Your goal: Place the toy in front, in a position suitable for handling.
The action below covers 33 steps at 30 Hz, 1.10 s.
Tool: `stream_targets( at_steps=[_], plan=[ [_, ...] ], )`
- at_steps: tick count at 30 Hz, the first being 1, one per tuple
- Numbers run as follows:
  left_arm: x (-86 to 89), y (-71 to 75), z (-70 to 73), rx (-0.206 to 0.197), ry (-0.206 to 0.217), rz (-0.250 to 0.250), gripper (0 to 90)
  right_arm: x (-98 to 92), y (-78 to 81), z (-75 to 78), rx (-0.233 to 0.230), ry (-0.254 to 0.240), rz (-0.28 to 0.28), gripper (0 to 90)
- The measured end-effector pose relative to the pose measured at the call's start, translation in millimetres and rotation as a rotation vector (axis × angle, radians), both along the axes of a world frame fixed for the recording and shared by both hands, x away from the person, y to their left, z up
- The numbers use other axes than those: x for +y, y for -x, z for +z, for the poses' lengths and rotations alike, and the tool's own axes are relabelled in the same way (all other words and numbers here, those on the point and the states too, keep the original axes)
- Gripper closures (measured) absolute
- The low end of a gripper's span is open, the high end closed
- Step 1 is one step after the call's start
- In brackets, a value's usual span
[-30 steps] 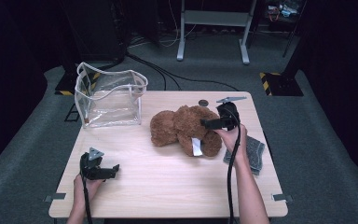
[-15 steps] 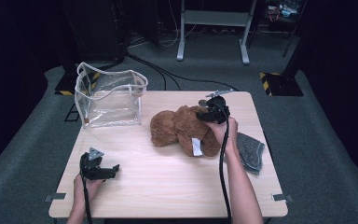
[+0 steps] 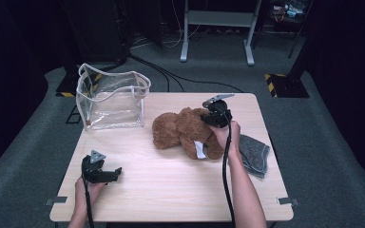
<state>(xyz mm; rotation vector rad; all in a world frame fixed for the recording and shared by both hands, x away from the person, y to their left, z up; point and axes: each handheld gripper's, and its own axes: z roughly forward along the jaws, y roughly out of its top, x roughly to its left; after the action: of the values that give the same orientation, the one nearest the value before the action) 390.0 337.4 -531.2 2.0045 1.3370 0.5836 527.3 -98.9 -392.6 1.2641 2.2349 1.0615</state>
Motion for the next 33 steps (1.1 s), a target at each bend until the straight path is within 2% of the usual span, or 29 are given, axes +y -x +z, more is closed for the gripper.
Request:
stream_targets(
  at_steps=[3,4,6,9,16,22,28,29,33],
  plan=[
    [0.1,0.0,0.0,0.0,0.001,-0.001,3.1,-2.3,1.4,0.7,-0.009,-0.011,0.017,78.8],
    [0.1,0.0,0.0,0.001,0.001,-0.001,3.1,-3.8,3.2,2.1,-0.011,-0.035,0.021,79.4],
    [0.1,0.0,0.0,0.0,0.001,-0.001,3.1,-5.0,5.6,4.6,-0.018,-0.048,0.036,79.8],
    [0.0,0.0,0.0,0.0,0.0,0.0,3.1,-4.8,8.3,7.0,-0.025,-0.056,0.047,80.0],
    [0.1,0.0,0.0,0.0,0.001,-0.002,3.1,-2.8,20.3,16.3,-0.058,-0.077,0.118,80.9],
    [0.1,0.0,0.0,0.0,0.001,-0.001,3.1,-3.5,29.3,22.8,-0.073,-0.11,0.136,81.2],
    [0.1,0.0,0.0,0.0,0.001,-0.001,3.1,-1.7,46.2,29.7,-0.079,-0.135,0.151,81.4],
    [0.1,0.0,0.0,0.0,0.001,-0.001,3.1,0.0,53.1,30.8,-0.081,-0.144,0.155,81.5],
    [0.1,0.0,0.0,0.0,0.001,-0.001,3.1,3.6,63.8,30.7,-0.088,-0.163,0.143,81.6]
  ],
)
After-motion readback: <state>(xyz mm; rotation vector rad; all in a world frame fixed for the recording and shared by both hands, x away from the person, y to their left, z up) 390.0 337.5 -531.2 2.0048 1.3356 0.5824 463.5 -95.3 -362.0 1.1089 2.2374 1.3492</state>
